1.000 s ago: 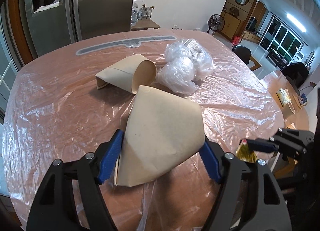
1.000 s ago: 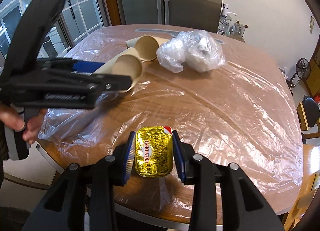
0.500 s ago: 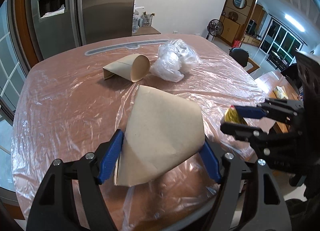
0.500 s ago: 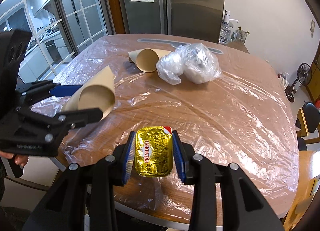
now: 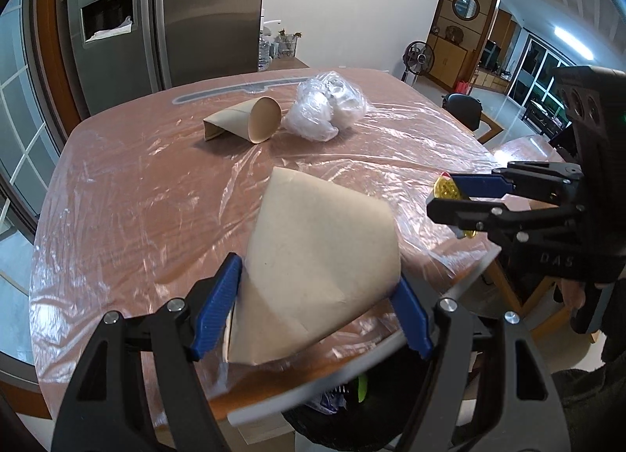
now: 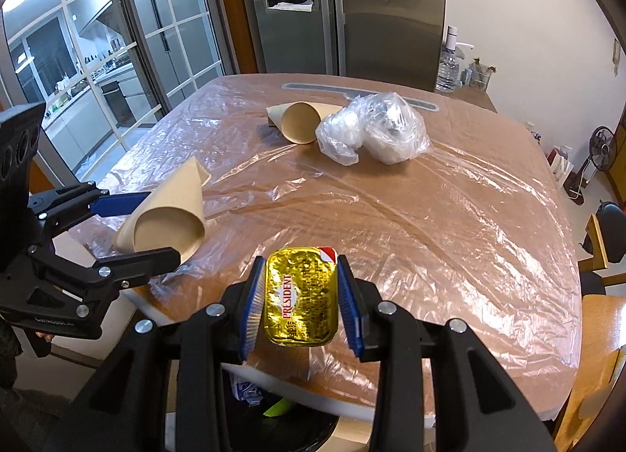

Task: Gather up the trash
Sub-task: 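Carry the paper cone and butter tin down to the bin with both grippers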

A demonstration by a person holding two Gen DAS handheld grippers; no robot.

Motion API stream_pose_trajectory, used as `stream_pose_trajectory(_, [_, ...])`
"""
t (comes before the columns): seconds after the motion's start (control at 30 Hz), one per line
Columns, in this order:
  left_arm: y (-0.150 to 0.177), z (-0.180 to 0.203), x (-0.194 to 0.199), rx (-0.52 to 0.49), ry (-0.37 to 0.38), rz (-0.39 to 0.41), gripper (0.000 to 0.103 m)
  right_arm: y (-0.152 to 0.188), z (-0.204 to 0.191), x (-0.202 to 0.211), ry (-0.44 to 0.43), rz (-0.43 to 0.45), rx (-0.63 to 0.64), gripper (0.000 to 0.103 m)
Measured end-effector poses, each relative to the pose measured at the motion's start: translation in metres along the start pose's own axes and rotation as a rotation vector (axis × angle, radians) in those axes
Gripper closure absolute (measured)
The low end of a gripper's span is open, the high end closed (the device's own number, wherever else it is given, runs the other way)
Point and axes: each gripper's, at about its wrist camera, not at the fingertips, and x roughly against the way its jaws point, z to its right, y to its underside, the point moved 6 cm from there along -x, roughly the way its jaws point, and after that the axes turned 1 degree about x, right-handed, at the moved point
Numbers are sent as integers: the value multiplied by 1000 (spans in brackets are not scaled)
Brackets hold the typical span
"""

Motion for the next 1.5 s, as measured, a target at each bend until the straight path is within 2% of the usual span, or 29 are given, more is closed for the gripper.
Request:
stream_pose_trajectory(0.4, [24,15,22,13,21,-3,29,23,-3,13,-54,-23,-22,68])
stream_pose_trajectory(0.8, [58,39,39,-22,68,-41,29,51,-15,34,-114,-44,-9,68])
stream_pose_trajectory(1.2, [96,57,29,-66,99,-135,29,91,-29,35,-157,-116,20,68])
stream_pose_trajectory(1.5, [125,50,4,-70,89,-215,29,120,-36,14,-148,-177,53,68])
